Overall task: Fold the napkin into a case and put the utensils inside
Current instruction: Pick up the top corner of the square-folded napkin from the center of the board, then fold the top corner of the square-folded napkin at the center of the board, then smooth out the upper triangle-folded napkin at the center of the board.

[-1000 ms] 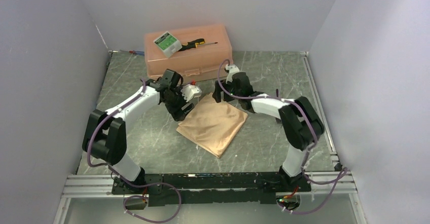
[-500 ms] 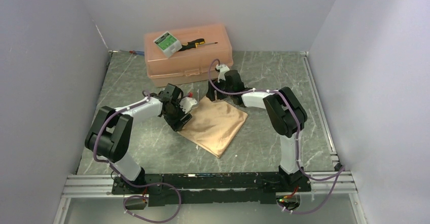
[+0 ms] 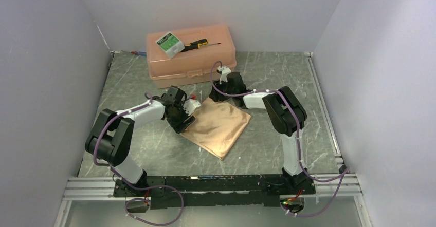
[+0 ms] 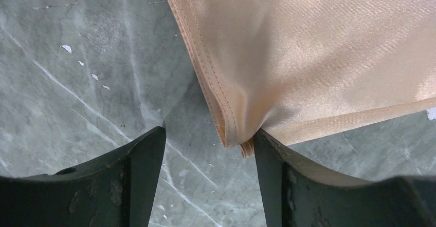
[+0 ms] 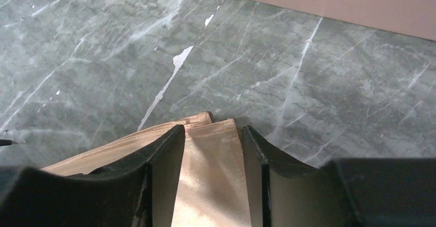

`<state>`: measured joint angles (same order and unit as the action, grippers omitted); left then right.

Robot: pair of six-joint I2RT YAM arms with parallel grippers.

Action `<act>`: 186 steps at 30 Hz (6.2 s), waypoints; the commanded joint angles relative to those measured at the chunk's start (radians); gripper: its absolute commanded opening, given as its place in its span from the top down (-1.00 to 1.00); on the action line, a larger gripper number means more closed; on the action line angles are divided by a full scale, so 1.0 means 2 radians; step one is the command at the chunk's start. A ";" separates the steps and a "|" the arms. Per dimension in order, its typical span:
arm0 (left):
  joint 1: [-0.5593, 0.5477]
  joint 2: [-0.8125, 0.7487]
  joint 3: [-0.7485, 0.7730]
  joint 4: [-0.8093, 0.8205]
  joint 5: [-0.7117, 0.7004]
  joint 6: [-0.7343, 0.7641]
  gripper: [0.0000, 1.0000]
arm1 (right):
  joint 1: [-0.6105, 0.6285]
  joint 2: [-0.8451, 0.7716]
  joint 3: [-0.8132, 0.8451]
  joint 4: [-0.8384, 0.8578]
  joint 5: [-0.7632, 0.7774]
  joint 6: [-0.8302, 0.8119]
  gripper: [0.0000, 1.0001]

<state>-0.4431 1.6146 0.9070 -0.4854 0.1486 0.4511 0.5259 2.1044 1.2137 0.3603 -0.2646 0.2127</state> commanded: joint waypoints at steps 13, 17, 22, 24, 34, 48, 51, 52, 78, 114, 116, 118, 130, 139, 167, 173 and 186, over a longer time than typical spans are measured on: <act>-0.009 0.006 -0.014 0.024 -0.039 0.009 -0.35 | -0.001 -0.031 -0.010 0.060 -0.009 0.001 0.43; -0.009 0.005 -0.015 0.023 -0.040 0.009 -0.33 | -0.001 -0.036 -0.014 0.061 0.000 -0.005 0.64; -0.009 0.004 -0.014 0.021 -0.045 0.009 -0.32 | -0.001 -0.043 -0.017 0.055 0.002 -0.015 0.96; -0.009 0.004 -0.012 0.019 -0.047 0.008 -0.32 | -0.001 -0.051 -0.023 0.054 0.002 -0.017 1.00; -0.009 0.002 -0.007 0.014 -0.048 0.008 -0.31 | 0.000 -0.116 -0.085 0.063 -0.011 -0.010 1.00; -0.008 -0.005 0.004 0.002 -0.040 0.003 -0.33 | 0.055 -0.303 -0.295 0.061 -0.003 0.046 1.00; -0.008 -0.010 0.004 0.001 -0.038 0.003 -0.33 | 0.075 -0.328 -0.322 0.042 0.010 0.048 1.00; -0.008 -0.012 0.005 0.001 -0.037 0.003 -0.33 | 0.081 -0.338 -0.328 0.035 0.015 0.050 1.00; -0.015 -0.031 0.014 -0.022 -0.027 -0.014 -0.43 | 0.183 -0.472 -0.397 -0.090 0.065 0.080 1.00; -0.022 -0.031 0.154 -0.187 0.048 0.013 -0.49 | 0.207 -0.545 -0.402 -0.113 0.104 0.114 0.44; -0.022 -0.018 0.147 -0.155 0.038 -0.003 -0.47 | 0.207 -0.506 -0.400 -0.087 0.104 0.122 0.66; -0.022 -0.006 0.138 -0.128 0.028 -0.012 -0.45 | 0.208 -0.472 -0.399 -0.066 0.096 0.130 0.93; -0.024 0.013 0.118 -0.081 0.016 -0.021 -0.44 | 0.215 -0.480 -0.435 -0.088 0.093 0.137 1.00; -0.031 0.040 0.085 -0.026 -0.016 -0.016 -0.44 | 0.216 -0.452 -0.434 -0.083 0.075 0.136 1.00; -0.045 -0.038 0.069 -0.040 -0.037 -0.015 -0.51 | 0.194 -0.402 -0.406 -0.032 0.047 0.180 1.00; -0.040 -0.054 0.092 -0.069 0.018 -0.034 -0.54 | 0.187 -0.413 -0.406 -0.041 0.038 0.179 1.00; -0.049 -0.040 0.008 0.022 0.009 -0.007 -0.22 | -0.006 -0.462 -0.419 0.028 -0.005 0.248 1.00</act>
<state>-0.5343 1.5299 0.9596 -0.5198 0.1795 0.4019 0.5636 1.1065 0.3878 0.3103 -0.2424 0.6491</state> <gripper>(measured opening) 0.669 0.009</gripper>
